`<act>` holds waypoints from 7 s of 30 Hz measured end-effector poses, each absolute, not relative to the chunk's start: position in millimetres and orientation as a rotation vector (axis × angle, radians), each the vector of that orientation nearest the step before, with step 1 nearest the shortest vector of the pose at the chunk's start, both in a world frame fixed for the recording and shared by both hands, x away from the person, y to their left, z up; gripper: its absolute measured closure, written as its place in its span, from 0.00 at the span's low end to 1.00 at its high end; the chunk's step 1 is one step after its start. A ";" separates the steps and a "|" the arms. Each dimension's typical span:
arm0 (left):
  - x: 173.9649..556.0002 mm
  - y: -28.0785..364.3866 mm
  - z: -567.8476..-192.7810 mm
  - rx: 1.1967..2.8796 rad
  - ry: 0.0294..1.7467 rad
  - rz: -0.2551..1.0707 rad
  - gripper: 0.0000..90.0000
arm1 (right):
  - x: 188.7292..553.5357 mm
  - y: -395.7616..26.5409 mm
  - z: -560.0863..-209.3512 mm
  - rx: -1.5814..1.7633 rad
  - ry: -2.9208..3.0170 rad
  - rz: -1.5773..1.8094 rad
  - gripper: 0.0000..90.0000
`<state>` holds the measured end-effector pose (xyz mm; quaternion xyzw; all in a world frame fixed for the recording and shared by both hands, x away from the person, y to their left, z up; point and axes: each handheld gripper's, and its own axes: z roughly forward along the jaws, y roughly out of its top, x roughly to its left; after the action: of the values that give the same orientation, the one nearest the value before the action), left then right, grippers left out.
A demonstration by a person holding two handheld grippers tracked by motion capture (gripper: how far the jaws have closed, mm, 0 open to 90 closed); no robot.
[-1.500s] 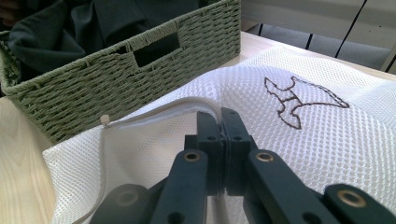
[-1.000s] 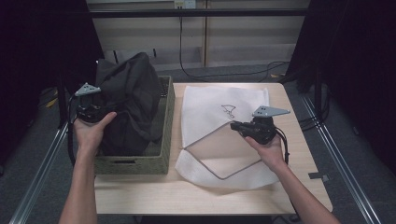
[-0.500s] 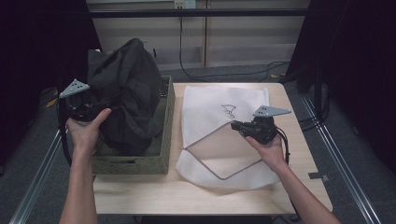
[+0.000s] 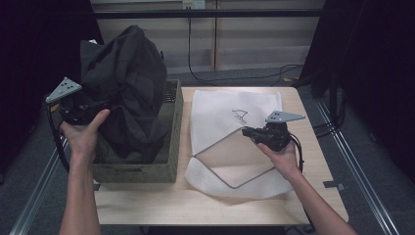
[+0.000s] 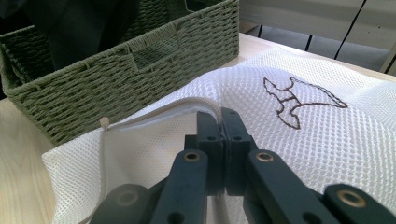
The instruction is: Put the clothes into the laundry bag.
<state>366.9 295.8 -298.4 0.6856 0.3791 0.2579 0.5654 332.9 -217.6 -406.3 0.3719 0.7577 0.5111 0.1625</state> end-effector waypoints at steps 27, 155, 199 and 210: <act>340.6 289.6 -255.9 1.510 0.758 0.606 0.75 | 332.6 -218.2 -407.2 1.061 2.162 1.464 0.99; 262.6 33.0 -493.1 2.187 0.356 0.285 0.75 | 343.7 -219.9 -423.1 1.182 2.208 1.466 0.99; 310.9 -19.3 -445.5 2.167 0.363 0.287 0.53 | 346.5 -216.9 -435.7 1.204 2.259 1.413 0.99; 305.9 -37.0 -470.6 2.279 0.345 0.260 0.83 | 341.1 -217.8 -416.1 1.174 2.216 1.448 0.99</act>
<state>305.9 -37.0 -470.6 0.9007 0.1365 0.1027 0.3994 341.1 -217.8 -416.1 0.4022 0.7596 0.4963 0.1225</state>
